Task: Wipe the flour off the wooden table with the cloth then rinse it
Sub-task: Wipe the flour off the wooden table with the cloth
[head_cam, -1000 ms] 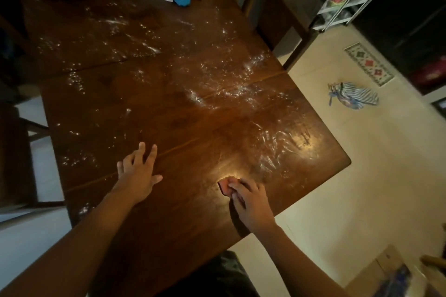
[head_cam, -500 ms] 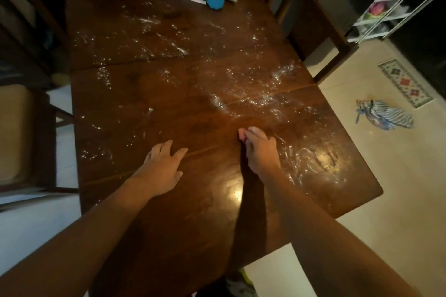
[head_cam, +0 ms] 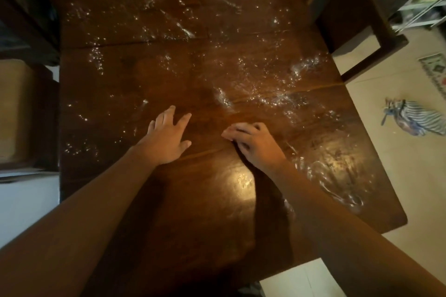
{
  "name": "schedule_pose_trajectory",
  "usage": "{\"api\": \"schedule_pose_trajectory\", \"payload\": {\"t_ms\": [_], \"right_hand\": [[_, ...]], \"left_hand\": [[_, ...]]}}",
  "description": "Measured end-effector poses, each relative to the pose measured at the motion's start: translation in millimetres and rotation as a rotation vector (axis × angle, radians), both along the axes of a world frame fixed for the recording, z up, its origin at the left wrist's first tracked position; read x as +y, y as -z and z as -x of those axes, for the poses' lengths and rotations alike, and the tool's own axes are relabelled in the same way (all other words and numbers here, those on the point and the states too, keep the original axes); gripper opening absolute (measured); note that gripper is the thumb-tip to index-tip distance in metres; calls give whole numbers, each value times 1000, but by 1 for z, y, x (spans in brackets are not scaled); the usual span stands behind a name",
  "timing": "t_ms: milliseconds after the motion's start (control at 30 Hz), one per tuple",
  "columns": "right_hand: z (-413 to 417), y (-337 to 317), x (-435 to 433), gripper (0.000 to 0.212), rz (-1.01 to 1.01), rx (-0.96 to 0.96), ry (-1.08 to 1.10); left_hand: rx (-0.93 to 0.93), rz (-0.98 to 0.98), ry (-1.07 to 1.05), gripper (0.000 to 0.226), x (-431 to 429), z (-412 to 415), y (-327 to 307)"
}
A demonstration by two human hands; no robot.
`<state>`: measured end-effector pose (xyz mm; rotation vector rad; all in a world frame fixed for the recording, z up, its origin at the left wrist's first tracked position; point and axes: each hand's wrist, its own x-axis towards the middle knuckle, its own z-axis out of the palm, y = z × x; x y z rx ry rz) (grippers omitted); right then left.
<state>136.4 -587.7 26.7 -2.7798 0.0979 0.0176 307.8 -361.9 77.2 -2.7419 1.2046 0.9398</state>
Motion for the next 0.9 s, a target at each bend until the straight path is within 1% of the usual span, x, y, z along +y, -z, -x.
{"api": "schedule_pose_trajectory", "payload": {"t_ms": [100,133,167,200,267,300,333,367,400,467,500,533,567,667,700,733,767,800,867,900], "right_hand": [[-15,-1,-16,43,-37,-42,457],[-24,-2,-10,43,-50,-51,528],[-30,-4,2,43,-61,-61,497],[-32,-5,14,44,-67,-81,374],[-26,-11,28,44,-69,-114,56],[-22,-12,24,44,-74,-114,-54],[-21,-10,14,45,-69,-101,-106],[-22,-6,2,45,-56,-80,-76],[-24,-3,-9,46,-52,-61,42],[-36,0,-19,44,-78,-42,418],[-44,1,-15,42,-84,-41,536],[-52,0,-6,42,-87,-46,539],[-57,-1,5,43,-92,-54,444],[-46,-12,18,47,-125,-91,-1],[-40,-14,10,47,-129,-73,-85],[-35,-15,0,47,-120,-53,-124],[-31,-14,-12,46,-102,-43,-109],[-30,-12,-22,45,-91,-46,-29],[-39,-7,-31,40,-70,-79,250],[-48,-6,-26,40,-57,-96,356]], "left_hand": [[-18,-30,11,83,-2,-4,4],[-18,-44,7,84,-4,-4,5],[-17,-53,-1,84,-5,-4,5],[-10,-57,-14,85,-7,-4,4],[10,-58,-47,86,-8,-4,2],[20,-56,-59,86,-8,-3,0],[29,-53,-66,86,-8,-3,-1],[34,-49,-67,85,-7,-2,-1],[39,-48,-66,85,-8,-2,-2],[48,-48,-72,84,-9,-2,-3],[49,-52,-75,85,-9,-2,-3],[50,-58,-77,85,-9,-2,-3],[49,-64,-78,85,-9,-2,-3],[35,-79,-67,84,-10,-2,-4],[38,-81,-66,84,-10,-2,-4],[43,-80,-64,84,-10,-2,-5],[43,-78,-60,84,-10,-2,-4],[36,-77,-53,84,-9,-2,-4],[26,-74,-44,84,-7,-2,-2],[27,-69,-44,84,-7,-2,-2]]}}
